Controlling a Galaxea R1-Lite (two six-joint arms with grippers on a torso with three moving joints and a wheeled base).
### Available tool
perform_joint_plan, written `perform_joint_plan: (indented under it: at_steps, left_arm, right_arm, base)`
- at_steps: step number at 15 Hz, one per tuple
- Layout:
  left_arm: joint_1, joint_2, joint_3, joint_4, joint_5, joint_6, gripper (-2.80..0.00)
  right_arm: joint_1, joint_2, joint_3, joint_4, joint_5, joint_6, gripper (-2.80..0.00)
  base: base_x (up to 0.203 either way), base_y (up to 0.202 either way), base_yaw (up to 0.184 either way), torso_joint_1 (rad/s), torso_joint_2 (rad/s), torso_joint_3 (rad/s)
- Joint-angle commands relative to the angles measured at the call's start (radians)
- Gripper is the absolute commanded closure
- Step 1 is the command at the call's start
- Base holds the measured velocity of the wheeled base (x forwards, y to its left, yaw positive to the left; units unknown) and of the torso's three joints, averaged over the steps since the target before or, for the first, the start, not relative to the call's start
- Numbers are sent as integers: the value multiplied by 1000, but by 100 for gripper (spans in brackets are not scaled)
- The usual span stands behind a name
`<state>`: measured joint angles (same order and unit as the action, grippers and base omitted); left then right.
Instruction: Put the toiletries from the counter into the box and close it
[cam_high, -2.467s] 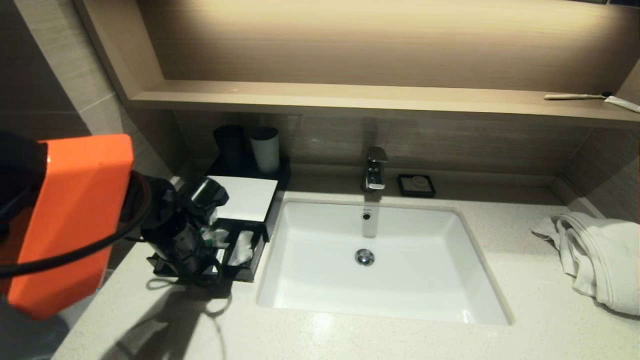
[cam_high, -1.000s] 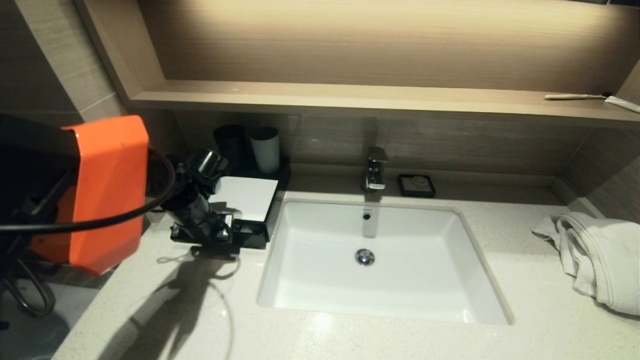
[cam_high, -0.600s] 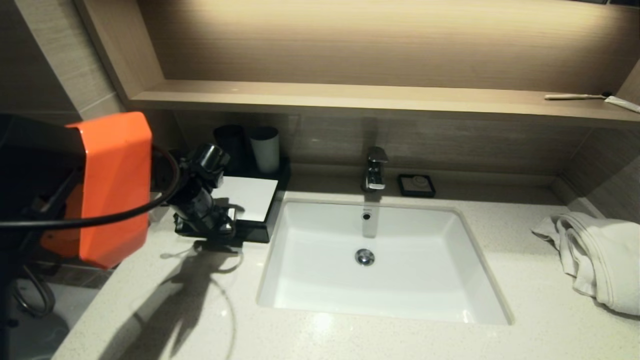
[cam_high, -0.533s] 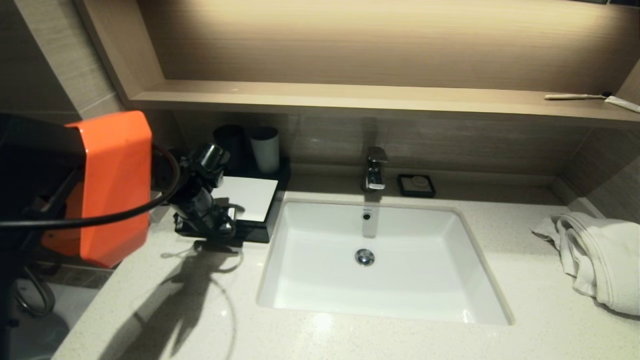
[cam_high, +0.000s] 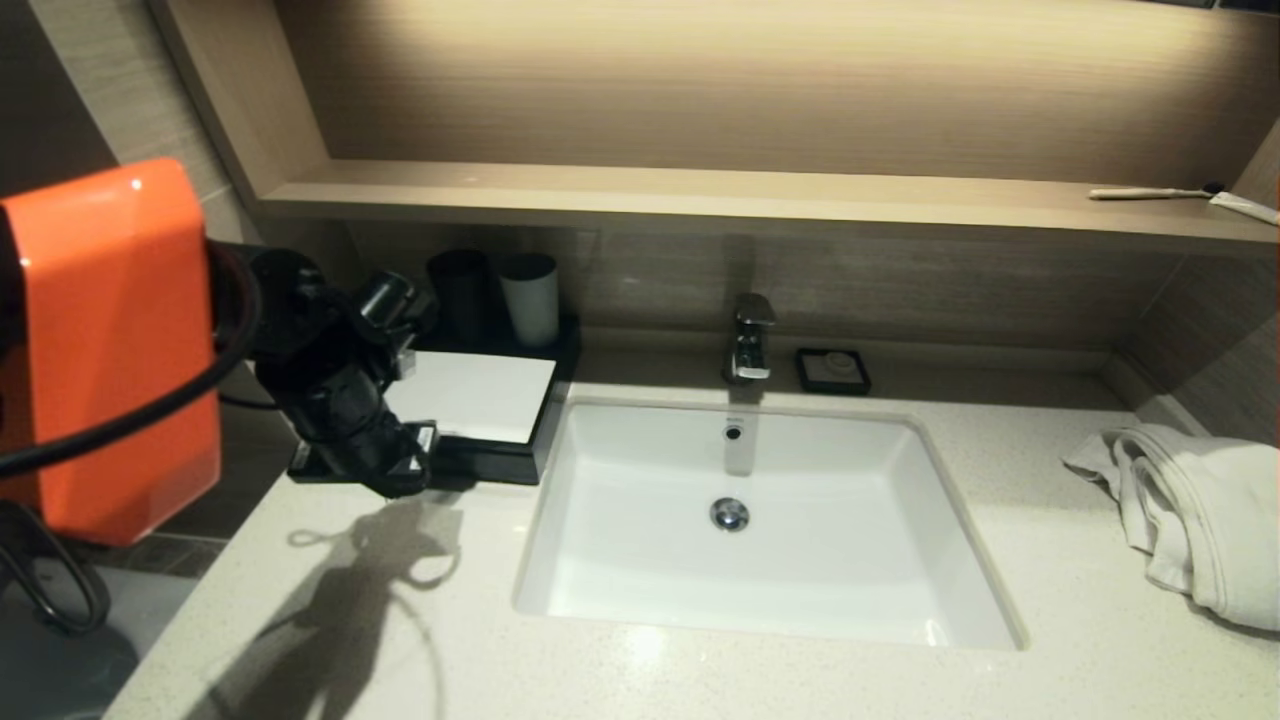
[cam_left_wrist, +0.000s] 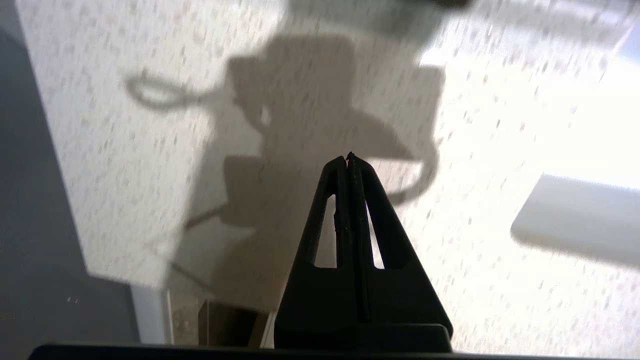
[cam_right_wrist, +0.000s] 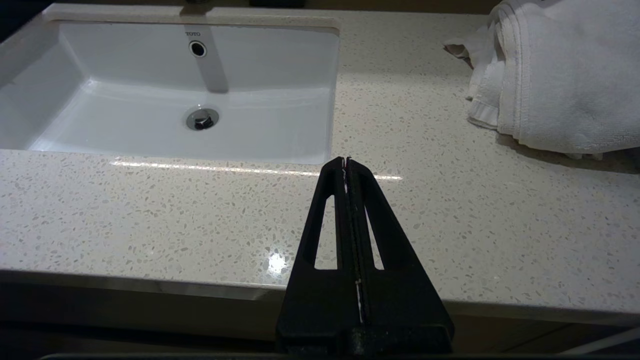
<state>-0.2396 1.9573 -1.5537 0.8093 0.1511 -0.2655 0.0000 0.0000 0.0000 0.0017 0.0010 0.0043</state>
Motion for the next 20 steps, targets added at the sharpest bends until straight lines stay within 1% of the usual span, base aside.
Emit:
perform_joint_plan:
  at_steps: [1, 4, 7, 8, 11, 13, 15, 16, 17, 18, 19, 20]
  left_arm:
    - [-1, -130, 62, 37, 1, -2, 0]
    - [1, -317, 187, 63, 2, -1, 0]
    - [1, -523, 276, 101, 7, 1, 0]
    - [2, -578, 310, 102, 16, 1, 0]
    - [2, -752, 398, 86, 73, 1, 0]
    - [1, -867, 461, 56, 96, 3, 0]
    - [0, -970, 589, -11, 129, 9, 0]
    - [1, -1001, 650, -59, 159, 10, 0]
    - [6, -1036, 720, -114, 202, 10, 0]
    - [20, -1070, 783, -159, 241, 11, 0]
    - [52, -1104, 826, -195, 268, 12, 0]
    - [75, -1127, 846, -214, 281, 12, 0]
  right_arm:
    - [0, 0, 0, 0, 1, 0, 0]
    - [0, 0, 0, 0, 1, 0, 0]
    - [0, 0, 0, 0, 1, 0, 0]
    - [0, 0, 0, 0, 1, 0, 0]
    - [0, 0, 0, 0, 1, 0, 0]
    - [0, 0, 0, 0, 1, 0, 0]
    - [0, 0, 0, 0, 1, 0, 0]
    - [0, 0, 0, 0, 1, 0, 0]
    - [0, 0, 0, 0, 1, 0, 0]
    - [0, 0, 0, 0, 1, 0, 0]
    - [0, 0, 0, 0, 1, 0, 0]
    - [0, 0, 0, 0, 1, 0, 0]
  base:
    - [0, 0, 0, 0, 0, 0]
    - [0, 0, 0, 0, 0, 0]
    - [0, 0, 0, 0, 0, 0]
    - [0, 0, 0, 0, 0, 0]
    - [0, 0, 0, 0, 0, 0]
    - [0, 0, 0, 0, 0, 0]
    - [0, 0, 0, 0, 0, 0]
    - [0, 0, 0, 0, 0, 0]
    - [0, 0, 0, 0, 0, 0]
    - [0, 0, 0, 0, 0, 0]
    - [0, 0, 0, 0, 0, 0]
    - [0, 0, 0, 0, 0, 0]
